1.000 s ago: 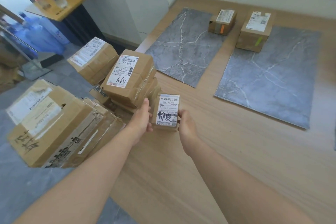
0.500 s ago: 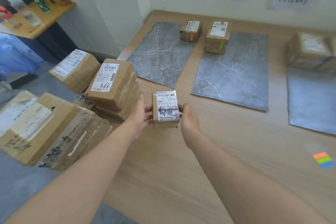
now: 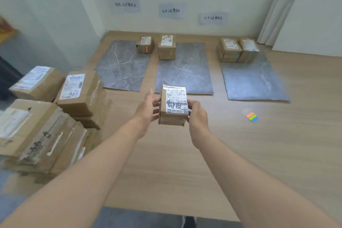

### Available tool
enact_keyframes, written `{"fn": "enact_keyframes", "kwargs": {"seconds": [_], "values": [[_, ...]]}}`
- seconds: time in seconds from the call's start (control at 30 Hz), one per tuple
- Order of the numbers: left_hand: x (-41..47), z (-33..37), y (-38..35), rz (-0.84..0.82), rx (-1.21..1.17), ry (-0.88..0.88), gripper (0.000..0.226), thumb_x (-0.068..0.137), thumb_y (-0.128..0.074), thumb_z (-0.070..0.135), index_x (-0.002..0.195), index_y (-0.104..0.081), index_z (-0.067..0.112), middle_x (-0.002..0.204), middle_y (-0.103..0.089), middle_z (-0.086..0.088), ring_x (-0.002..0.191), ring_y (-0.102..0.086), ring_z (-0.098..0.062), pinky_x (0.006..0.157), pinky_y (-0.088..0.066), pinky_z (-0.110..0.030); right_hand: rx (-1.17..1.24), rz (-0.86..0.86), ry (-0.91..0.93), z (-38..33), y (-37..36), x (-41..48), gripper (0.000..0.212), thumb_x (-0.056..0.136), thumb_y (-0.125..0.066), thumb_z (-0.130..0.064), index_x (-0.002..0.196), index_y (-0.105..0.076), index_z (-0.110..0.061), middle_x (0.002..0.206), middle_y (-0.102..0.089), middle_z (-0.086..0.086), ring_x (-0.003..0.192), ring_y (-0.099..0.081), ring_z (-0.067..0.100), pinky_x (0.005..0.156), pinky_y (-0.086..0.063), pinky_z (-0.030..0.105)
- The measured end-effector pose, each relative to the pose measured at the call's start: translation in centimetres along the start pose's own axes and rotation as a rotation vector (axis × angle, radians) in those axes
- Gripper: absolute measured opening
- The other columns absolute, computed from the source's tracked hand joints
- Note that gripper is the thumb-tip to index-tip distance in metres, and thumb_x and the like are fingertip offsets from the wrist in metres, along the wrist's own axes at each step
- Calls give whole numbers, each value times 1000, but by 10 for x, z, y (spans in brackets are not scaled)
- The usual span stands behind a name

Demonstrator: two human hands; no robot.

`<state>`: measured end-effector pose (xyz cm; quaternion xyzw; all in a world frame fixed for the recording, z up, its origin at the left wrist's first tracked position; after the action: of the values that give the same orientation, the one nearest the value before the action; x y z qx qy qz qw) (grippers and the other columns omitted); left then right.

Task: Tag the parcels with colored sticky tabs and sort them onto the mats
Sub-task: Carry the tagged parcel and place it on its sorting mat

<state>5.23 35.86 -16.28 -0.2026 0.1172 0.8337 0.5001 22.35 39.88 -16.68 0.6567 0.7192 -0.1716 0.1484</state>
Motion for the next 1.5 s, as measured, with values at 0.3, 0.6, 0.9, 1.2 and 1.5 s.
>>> {"fn": "enact_keyframes", "kwargs": {"seconds": [0.3, 0.6, 0.9, 1.2, 1.5], "values": [[-33, -23, -115, -142, 77, 22, 56, 102, -26, 62, 105, -69, 27, 107, -73, -6, 99, -67, -19, 93, -52, -35, 76, 85, 38, 3, 123, 2, 33, 96, -42, -30, 100, -74, -26, 100, -78, -4, 101, -71, 19, 98, -54, 41], [-37, -73, -212, -99, 63, 76, 54, 104, -25, 55, 116, -68, 24, 108, -70, -2, 92, -65, -18, 84, -50, -32, 21, 44, -29, 32, 221, 35, 45, 84, -40, -42, 109, -74, -26, 102, -77, -11, 106, -70, 18, 97, -52, 39], [-27, -135, -243, -57, -31, 203, 49, 105, -30, 52, 118, -64, 19, 103, -65, -4, 87, -65, -18, 75, -51, -30, -77, 1, -117, 68, 256, 59, 50, 80, -36, -46, 109, -72, -28, 108, -75, -7, 108, -67, 16, 100, -50, 37], [-13, -174, -248, -44, 26, 250, 45, 106, -29, 49, 106, -64, 20, 93, -68, -1, 84, -65, -17, 78, -52, -30, -203, -13, -189, 123, 269, 80, 52, 78, -40, -55, 108, -70, -26, 107, -74, -9, 107, -66, 18, 99, -52, 44], [-5, -157, -237, -15, 181, 236, 51, 105, -30, 51, 134, -58, 19, 133, -56, -12, 126, -52, -31, 109, -43, -44, -165, 117, -169, 101, 283, 80, 36, 101, -40, -30, 116, -64, -8, 111, -64, -9, 104, -57, 3, 77, -45, 23]]}}
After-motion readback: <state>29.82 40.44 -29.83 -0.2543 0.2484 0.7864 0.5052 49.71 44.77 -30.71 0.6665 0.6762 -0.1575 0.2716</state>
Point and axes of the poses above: each hand's wrist, its own x-axis towards the middle knuckle, its own y-axis out of the back of the hand, z = x × y, the point moved 8 cm from there along x, towards the middle knuckle
